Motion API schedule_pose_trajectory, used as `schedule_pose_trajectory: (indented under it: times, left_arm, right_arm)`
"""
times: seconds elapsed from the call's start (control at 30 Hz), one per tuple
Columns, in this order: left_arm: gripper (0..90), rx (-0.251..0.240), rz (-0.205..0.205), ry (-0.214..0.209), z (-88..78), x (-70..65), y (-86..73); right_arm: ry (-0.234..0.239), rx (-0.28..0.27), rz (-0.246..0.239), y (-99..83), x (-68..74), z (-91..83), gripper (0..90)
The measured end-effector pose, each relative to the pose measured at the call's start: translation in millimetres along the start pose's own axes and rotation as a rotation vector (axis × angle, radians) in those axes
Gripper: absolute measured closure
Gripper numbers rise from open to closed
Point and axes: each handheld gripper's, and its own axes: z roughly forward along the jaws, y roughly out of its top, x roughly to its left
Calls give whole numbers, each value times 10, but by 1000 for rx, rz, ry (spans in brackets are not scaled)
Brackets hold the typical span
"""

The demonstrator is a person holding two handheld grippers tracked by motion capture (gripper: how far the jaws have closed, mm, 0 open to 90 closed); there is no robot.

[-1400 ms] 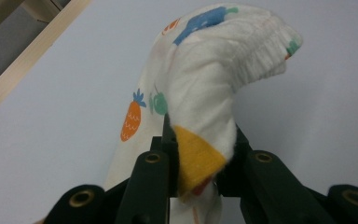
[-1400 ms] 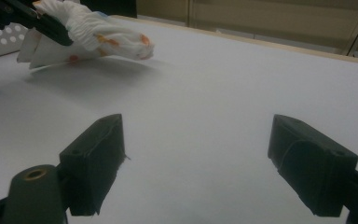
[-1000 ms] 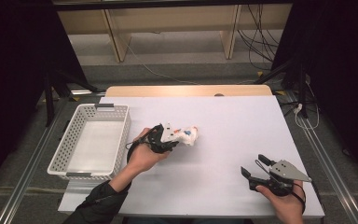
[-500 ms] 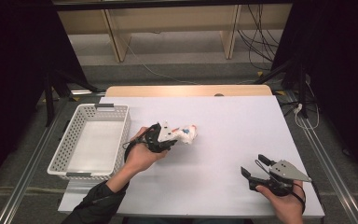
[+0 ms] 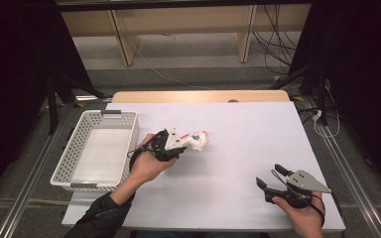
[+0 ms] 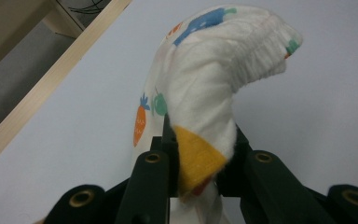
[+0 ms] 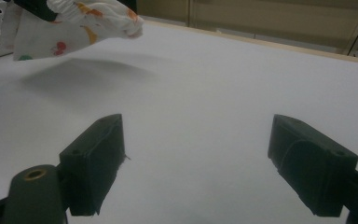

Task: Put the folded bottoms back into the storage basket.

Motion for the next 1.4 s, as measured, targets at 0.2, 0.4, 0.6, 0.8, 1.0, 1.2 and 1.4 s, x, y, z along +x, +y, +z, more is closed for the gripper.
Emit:
schedule_pose_trajectory:
  times: [0.2, 0.4, 0.6, 0.8, 1.0, 1.2, 1.4]
  left_arm:
    - [765, -6, 5, 10, -24, 5, 8]
    - [765, -27, -2, 17, -43, 13, 8]
    - [765, -63, -17, 35, -72, 27, 9]
    - [765, -102, -36, 59, -118, 50, 10]
    - [765, -124, -43, 73, -171, 73, 21]
    - [765, -136, -50, 85, -219, 91, 15]
    - [764, -152, -62, 97, -248, 105, 2]
  right_arm:
    - [1, 1, 0, -1, 1, 0, 193]
    - [1, 2, 1, 0, 0, -1, 193]
    - [1, 1, 1, 0, 1, -2, 193]
    - [1, 2, 1, 0, 1, -2, 193]
    - [1, 2, 0, 0, 1, -1, 193]
    - [1, 2, 1, 1, 1, -1, 193]
    - [1, 2, 2, 1, 3, -2, 193]
